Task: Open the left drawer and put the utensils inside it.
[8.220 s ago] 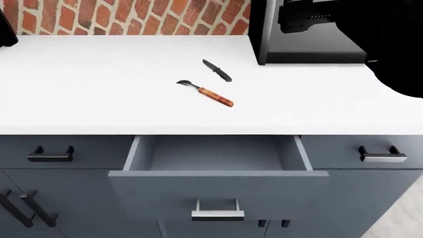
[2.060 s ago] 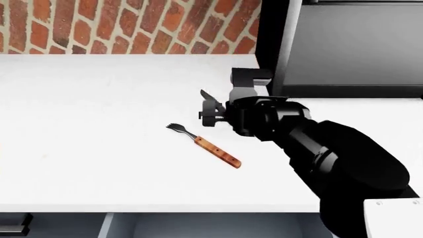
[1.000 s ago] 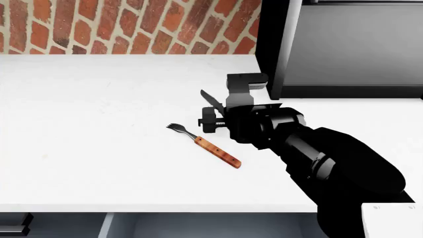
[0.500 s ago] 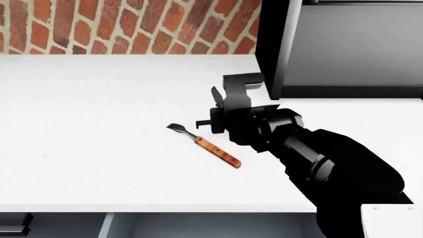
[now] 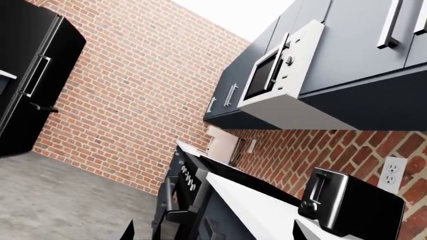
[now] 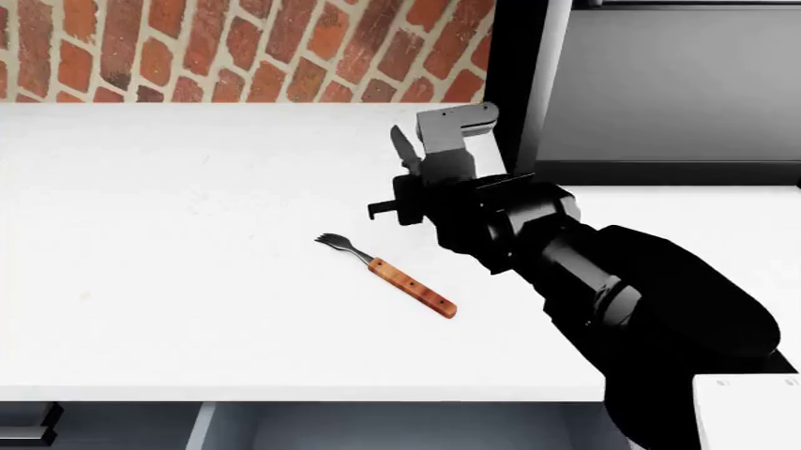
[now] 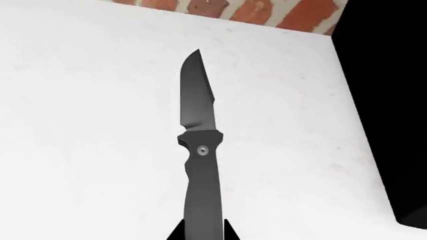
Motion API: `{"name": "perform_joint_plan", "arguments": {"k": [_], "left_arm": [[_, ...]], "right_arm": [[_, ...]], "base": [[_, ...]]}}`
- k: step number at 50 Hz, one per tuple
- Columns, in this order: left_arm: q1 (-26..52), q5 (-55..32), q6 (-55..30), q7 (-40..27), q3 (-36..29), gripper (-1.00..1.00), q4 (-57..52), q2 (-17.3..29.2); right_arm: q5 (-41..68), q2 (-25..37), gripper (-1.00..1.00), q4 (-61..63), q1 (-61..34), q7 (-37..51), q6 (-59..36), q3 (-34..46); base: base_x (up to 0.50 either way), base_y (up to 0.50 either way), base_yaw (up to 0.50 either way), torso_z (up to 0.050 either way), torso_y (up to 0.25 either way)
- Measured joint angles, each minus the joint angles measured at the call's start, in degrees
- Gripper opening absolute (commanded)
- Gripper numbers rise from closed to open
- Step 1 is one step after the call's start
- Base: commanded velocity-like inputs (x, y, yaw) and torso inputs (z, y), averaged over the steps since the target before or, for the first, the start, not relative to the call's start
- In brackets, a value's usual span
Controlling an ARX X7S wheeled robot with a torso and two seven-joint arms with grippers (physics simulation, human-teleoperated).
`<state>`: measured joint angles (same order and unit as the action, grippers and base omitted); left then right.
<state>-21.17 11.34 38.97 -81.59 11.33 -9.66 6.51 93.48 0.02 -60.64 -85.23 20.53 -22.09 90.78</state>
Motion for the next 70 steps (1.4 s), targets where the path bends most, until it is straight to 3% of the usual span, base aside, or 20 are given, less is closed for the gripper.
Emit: {"name": "perform_joint_plan", "arguments": {"k": [10, 27, 38, 70], "left_arm": [[-0.2, 0.0, 0.4, -0.1, 0.2, 1.0, -0.1, -0.1], [-0.7, 0.7, 1.3, -0.2, 0.4, 1.0, -1.6, -0.2], [-0.9, 0.8, 1.8, -0.2, 0.4, 1.0, -2.1, -0.2], [-1.0, 0.8, 1.8, -0.2, 0.5, 1.0, -2.7, -0.3]], "right_arm": [[-4.6, 1.3, -1.0, 2.9, -1.8, -1.9, 1.1, -0.3], [-6.8, 20.0, -1.0, 37.0, -6.2, 7.6, 0.1, -0.8], [-7.7, 27.9, -1.0, 50.7, -9.2, 10.4, -1.8, -0.6], [-9.0, 35.0, -1.0, 66.0, -19.1, 12.1, -14.5, 3.9]], "base": [[0.0, 0.0, 0.0, 0.0, 0.0], [0.0, 0.0, 0.0, 0.0, 0.0], [0.0, 0.0, 0.0, 0.0, 0.0], [0.0, 0.0, 0.0, 0.0, 0.0]]}}
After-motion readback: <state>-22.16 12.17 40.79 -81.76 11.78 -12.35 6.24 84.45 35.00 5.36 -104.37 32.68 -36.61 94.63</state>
